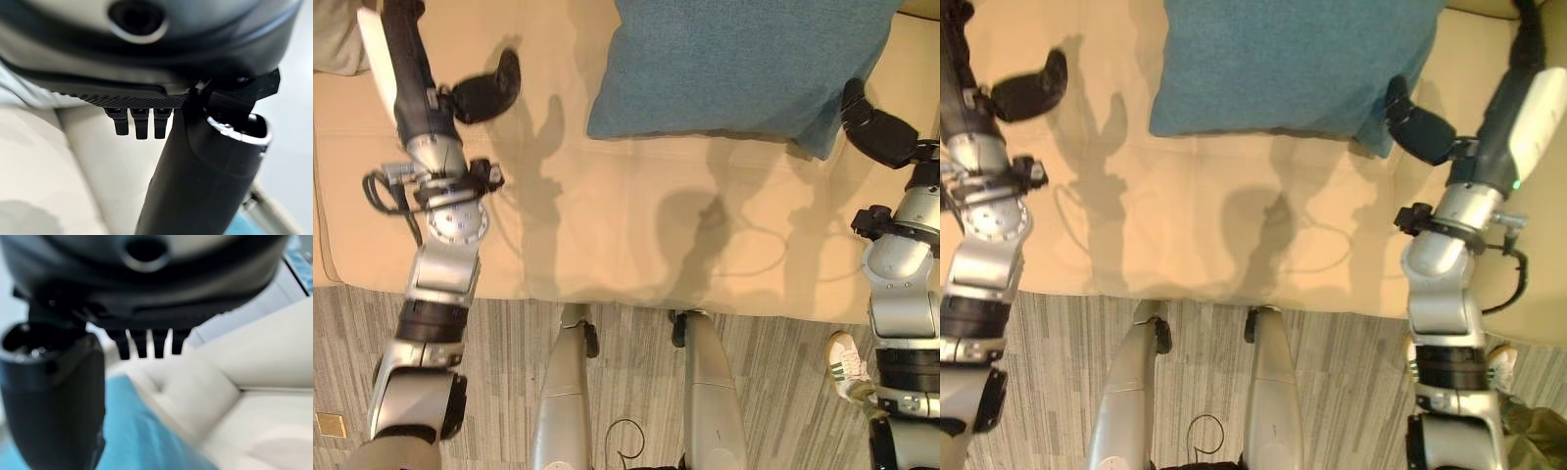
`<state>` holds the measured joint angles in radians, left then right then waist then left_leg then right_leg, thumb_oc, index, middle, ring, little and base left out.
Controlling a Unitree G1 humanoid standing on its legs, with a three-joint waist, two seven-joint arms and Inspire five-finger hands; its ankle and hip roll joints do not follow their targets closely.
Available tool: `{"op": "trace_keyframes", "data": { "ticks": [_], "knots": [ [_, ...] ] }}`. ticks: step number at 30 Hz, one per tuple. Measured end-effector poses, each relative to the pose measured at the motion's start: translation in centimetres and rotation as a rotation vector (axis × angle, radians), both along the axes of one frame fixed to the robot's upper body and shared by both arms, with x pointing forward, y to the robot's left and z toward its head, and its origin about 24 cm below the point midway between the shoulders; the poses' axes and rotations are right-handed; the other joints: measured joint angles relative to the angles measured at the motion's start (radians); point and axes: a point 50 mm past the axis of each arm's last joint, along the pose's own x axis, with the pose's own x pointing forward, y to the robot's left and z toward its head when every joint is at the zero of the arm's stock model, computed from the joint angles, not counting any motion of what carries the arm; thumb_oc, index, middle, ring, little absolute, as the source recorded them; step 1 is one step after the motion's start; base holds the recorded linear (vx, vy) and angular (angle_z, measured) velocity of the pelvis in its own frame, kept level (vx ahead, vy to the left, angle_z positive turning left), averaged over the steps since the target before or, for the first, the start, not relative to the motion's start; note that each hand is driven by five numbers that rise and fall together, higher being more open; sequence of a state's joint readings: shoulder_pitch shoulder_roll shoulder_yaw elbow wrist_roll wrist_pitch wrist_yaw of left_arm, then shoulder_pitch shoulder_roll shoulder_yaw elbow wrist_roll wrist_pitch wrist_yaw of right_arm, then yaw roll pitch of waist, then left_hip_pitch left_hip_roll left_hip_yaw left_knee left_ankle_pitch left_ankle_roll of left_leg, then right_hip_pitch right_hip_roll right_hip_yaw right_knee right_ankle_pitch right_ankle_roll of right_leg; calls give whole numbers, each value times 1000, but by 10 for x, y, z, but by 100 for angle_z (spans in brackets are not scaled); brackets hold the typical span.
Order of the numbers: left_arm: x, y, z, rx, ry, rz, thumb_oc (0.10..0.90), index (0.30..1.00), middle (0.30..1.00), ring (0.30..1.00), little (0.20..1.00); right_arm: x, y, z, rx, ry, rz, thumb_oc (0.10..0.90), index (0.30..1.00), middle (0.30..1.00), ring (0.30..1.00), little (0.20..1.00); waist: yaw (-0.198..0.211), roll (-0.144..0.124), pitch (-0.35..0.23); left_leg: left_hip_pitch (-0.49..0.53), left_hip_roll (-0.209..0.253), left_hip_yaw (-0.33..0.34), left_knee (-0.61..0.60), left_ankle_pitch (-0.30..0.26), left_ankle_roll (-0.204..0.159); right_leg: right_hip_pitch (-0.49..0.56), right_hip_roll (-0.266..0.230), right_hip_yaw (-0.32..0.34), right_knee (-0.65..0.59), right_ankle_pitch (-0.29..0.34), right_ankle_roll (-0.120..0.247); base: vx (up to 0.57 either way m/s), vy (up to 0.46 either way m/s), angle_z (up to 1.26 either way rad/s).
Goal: Pick up all the scattered cushions and arrange them neatly on the sofa.
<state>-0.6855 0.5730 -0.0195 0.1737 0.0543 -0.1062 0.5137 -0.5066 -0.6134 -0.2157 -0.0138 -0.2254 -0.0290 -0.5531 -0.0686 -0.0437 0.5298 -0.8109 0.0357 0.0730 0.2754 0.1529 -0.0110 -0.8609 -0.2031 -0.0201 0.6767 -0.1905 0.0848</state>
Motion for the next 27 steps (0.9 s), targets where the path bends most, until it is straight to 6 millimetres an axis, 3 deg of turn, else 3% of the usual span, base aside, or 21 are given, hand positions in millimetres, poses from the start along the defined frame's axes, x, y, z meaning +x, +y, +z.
{"op": "trace_keyframes", "data": {
  "ticks": [2, 5, 7, 11, 16, 18, 20, 21, 22, 23, 24, 25, 26, 27],
  "knots": [
    [-6, 3, -16, 45, 36, 28, 800, 900, 900, 900, 900, -9, 2, 2, 110, -120, 71, 800, 900, 900, 900, 900, -3, 0, 0, 9, 2, -1, -1, -8, 5, 8, 2, 0, -2, 0, 0, 0, 0, 0],
    [-16, 8, -41, 81, 100, 53, 800, 900, 900, 900, 900, -13, -1, -9, 175, -151, 102, 800, 900, 900, 900, 900, 0, 0, 0, 36, 2, 1, 0, -9, 3, 41, 2, -1, -12, -2, 2, 6, -2, -1],
    [-32, 15, -66, 93, 159, 63, 800, 900, 900, 900, 900, -23, -15, -30, 212, -105, 59, 800, 900, 900, 900, 900, 3, -2, -6, 63, 0, 2, 0, -27, 4, 70, 1, 0, -20, -9, 8, 0, 0, 0],
    [-53, 38, -82, 49, 199, 81, 800, 900, 900, 900, 900, -37, -38, -54, 262, -37, -22, 800, 900, 900, 900, 900, 4, -3, -6, 88, 0, 4, 11, -39, 4, 100, 0, 0, -21, -16, 8, -2, 0, -1],
    [-81, 65, -118, -32, 338, 89, 800, 900, 900, 900, 900, -52, -69, -110, 395, 147, -142, 800, 900, 900, 900, 900, 4, -7, -24, 107, 7, 30, 105, -99, 3, 137, 5, 19, -4, -34, 13, -42, 29, -14],
    [-86, 67, -129, -58, 388, 80, 800, 900, 900, 900, 900, -54, -72, -125, 485, 177, -151, 800, 900, 900, 900, 900, 2, -7, -24, 116, 12, 35, 134, -123, 5, 149, 7, 29, -1, -38, 16, -137, 103, -19],
    [-86, 65, -151, -213, 431, -2, 800, 900, 900, 900, 900, -56, -77, -147, 529, 246, -174, 800, 900, 900, 900, 900, 2, -9, -21, 132, 14, 63, 181, -144, 12, 162, 0, 43, 22, -39, 22, -223, 104, -21],
    [-85, 62, -177, -298, 527, -45, 800, 900, 900, 900, 900, -59, -82, -175, 570, 370, -203, 800, 900, 900, 900, 900, -1, -5, -19, 160, 14, 74, 196, -154, 18, 196, -1, 51, 21, -34, 29, -337, 91, -17],
    [-88, 60, -190, -317, 581, -55, 800, 900, 900, 900, 900, -67, -86, -197, 598, 467, -234, 800, 900, 900, 900, 900, -1, -2, -19, 177, 12, 74, 196, -155, 20, 215, -2, 50, 19, -33, 32, -328, 35, -7],
    [-94, 60, -204, -326, 639, -56, 800, 900, 900, 900, 900, -80, -89, -221, 635, 559, -271, 800, 900, 900, 900, 900, 9, 7, -19, 183, 44, 96, 185, -145, 70, 208, 9, 43, 118, -72, 72, -394, -28, 5],
    [-99, 63, -221, -347, 706, -45, 800, 900, 900, 900, 900, -97, -93, -251, 702, 671, -315, 800, 900, 900, 900, 900, 36, 16, -21, 215, 56, 78, 149, -100, 50, 227, 31, -7, 336, -139, 42, -294, -157, -2],
    [-108, 66, -241, -408, 770, -9, 800, 900, 900, 900, 900, -110, -95, -268, 766, 730, -339, 800, 900, 900, 900, 900, 55, 20, -26, 257, 62, 78, 101, -71, 47, 317, 63, -22, 356, -159, 37, -330, -202, -6],
    [-125, 68, -261, -473, 833, 31, 800, 900, 900, 900, 900, -121, -95, -279, 812, 751, -348, 800, 900, 900, 900, 900, 71, 29, -54, 265, 67, 63, 65, -48, 19, 409, 109, -31, 279, -186, 28, -289, -192, -19],
    [-138, 70, -274, -508, 876, 63, 800, 900, 900, 900, 900, -129, -97, -284, 842, 758, -356, 800, 900, 900, 900, 900, 92, 38, -79, 255, 73, 56, 28, -5, -5, 477, 147, -36, 116, -261, -43, -330, -141, -32]
  ]
}}
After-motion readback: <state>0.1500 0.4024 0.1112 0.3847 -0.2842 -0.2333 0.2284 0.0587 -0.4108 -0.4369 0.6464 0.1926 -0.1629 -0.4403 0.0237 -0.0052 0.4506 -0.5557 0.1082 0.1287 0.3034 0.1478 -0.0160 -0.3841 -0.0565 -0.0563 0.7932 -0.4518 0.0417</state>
